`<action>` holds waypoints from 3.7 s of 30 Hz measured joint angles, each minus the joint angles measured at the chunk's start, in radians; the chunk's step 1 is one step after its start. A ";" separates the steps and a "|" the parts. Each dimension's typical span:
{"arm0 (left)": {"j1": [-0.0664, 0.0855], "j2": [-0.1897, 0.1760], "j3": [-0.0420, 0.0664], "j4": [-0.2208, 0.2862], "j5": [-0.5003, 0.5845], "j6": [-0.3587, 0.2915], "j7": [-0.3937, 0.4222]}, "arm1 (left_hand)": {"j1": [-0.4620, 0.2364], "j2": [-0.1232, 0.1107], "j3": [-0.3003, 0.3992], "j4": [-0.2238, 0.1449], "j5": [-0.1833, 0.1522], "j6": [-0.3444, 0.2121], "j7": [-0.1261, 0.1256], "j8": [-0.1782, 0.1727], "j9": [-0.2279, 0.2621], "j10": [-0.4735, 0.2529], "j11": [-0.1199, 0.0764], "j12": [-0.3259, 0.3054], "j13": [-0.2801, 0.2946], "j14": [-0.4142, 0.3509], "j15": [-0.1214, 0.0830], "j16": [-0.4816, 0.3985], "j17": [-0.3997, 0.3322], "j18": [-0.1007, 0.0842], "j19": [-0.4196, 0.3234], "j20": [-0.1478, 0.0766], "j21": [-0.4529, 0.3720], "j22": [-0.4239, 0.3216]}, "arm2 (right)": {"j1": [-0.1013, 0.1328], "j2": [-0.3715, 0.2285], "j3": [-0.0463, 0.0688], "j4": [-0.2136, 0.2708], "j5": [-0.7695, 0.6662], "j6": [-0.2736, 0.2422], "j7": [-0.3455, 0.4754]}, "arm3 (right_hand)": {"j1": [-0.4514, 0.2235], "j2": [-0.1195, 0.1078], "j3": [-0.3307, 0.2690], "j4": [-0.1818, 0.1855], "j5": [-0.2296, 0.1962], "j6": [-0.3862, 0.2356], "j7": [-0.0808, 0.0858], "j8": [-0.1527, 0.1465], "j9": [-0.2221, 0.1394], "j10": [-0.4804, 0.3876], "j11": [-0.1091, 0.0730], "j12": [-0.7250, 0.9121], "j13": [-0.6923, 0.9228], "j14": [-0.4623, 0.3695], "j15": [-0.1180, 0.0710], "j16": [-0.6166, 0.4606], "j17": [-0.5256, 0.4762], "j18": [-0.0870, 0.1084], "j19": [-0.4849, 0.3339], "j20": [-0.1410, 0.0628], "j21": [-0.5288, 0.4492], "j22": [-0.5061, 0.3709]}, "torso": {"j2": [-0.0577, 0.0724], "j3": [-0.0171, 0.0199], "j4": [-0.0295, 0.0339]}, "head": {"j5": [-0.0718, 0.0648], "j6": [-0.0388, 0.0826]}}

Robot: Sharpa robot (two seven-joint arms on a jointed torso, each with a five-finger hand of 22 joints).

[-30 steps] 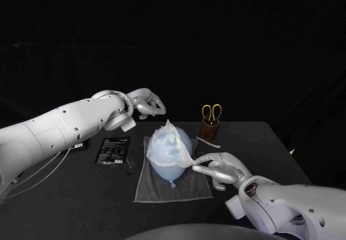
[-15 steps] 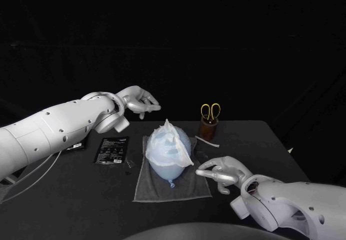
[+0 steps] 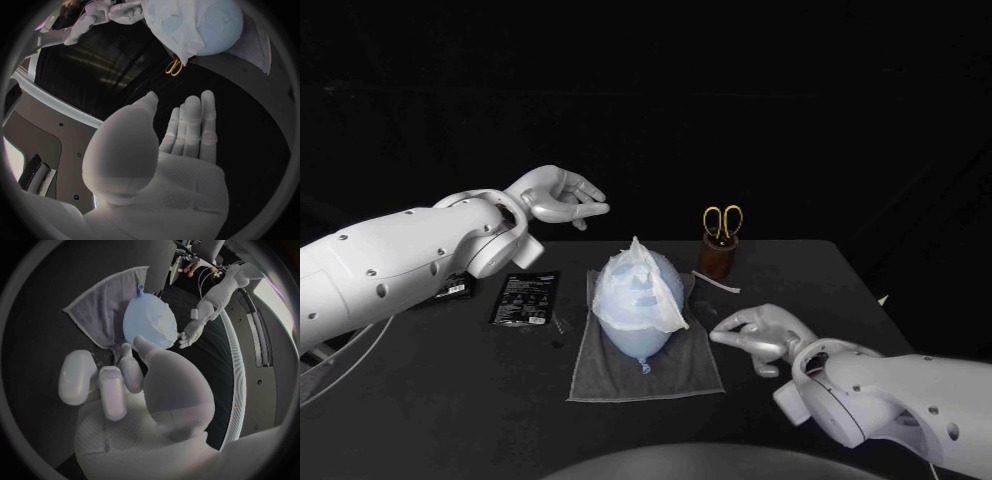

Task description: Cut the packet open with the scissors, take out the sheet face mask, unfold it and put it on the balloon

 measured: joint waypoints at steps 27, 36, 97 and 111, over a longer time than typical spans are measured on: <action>-0.197 -0.147 -0.006 0.226 0.000 -0.194 0.072 | 0.119 -0.100 -0.420 0.025 0.008 -0.288 -0.035 -0.247 -0.055 -0.108 0.091 -0.485 -0.195 -0.571 0.153 -0.848 -0.400 -0.110 -0.439 0.105 -0.619 -0.348 | 0.260 0.146 0.018 -0.158 -0.244 0.077 0.009 | -0.042 -0.042 0.059 -0.021 0.000 0.071 -0.007 -0.091 -0.071 0.069 -0.014 0.146 0.009 -0.004 -0.011 0.016 0.001 -0.022 0.023 -0.014 0.151 -0.001 | 0.007 0.0012 0.0148 | -0.005 -0.003; -0.201 -0.130 -0.006 0.250 -0.052 -0.189 0.048 | 0.107 -0.112 -0.425 0.025 0.008 -0.299 -0.035 -0.256 -0.053 -0.154 0.025 -0.506 -0.192 -0.637 0.195 -0.895 -0.418 -0.110 -0.504 0.107 -0.641 -0.353 | 0.274 0.246 0.020 -0.247 -0.288 0.099 -0.024 | -0.065 -0.065 0.037 -0.008 0.000 0.034 0.022 -0.136 -0.091 0.072 0.012 0.134 0.008 0.006 -0.001 0.017 0.000 -0.024 0.018 -0.007 0.127 0.000 | 0.009 0.0019 0.0166 | -0.006 -0.006; -0.201 -0.024 -0.004 0.208 -0.150 -0.096 -0.122 | 0.071 -0.120 -0.434 0.024 0.008 -0.396 -0.044 -0.303 -0.055 -0.291 0.071 -0.569 -0.195 -0.735 0.158 -0.955 -0.437 -0.110 -0.634 0.109 -0.654 -0.364 | 0.271 0.446 0.020 -0.447 -0.309 0.267 -0.123 | -0.090 -0.053 -0.033 0.060 0.000 0.038 0.022 -0.159 -0.101 0.070 0.016 0.121 0.009 0.008 0.006 0.017 0.001 -0.029 0.019 0.008 0.102 0.000 | 0.011 0.0019 0.0152 | -0.008 -0.020; -0.201 -0.024 -0.004 0.210 -0.154 -0.096 -0.128 | 0.076 -0.115 -0.434 0.024 0.008 -0.389 -0.043 -0.296 -0.052 -0.286 0.076 -0.565 -0.194 -0.732 0.154 -0.955 -0.437 -0.110 -0.634 0.109 -0.654 -0.364 | 0.269 0.463 0.020 -0.457 -0.309 0.294 -0.131 | -0.095 -0.048 -0.043 0.076 0.000 0.061 0.014 -0.159 -0.101 0.070 0.016 0.119 0.009 0.008 0.006 0.017 0.001 -0.029 0.019 0.008 0.102 -0.001 | 0.011 0.0012 0.0153 | -0.008 -0.025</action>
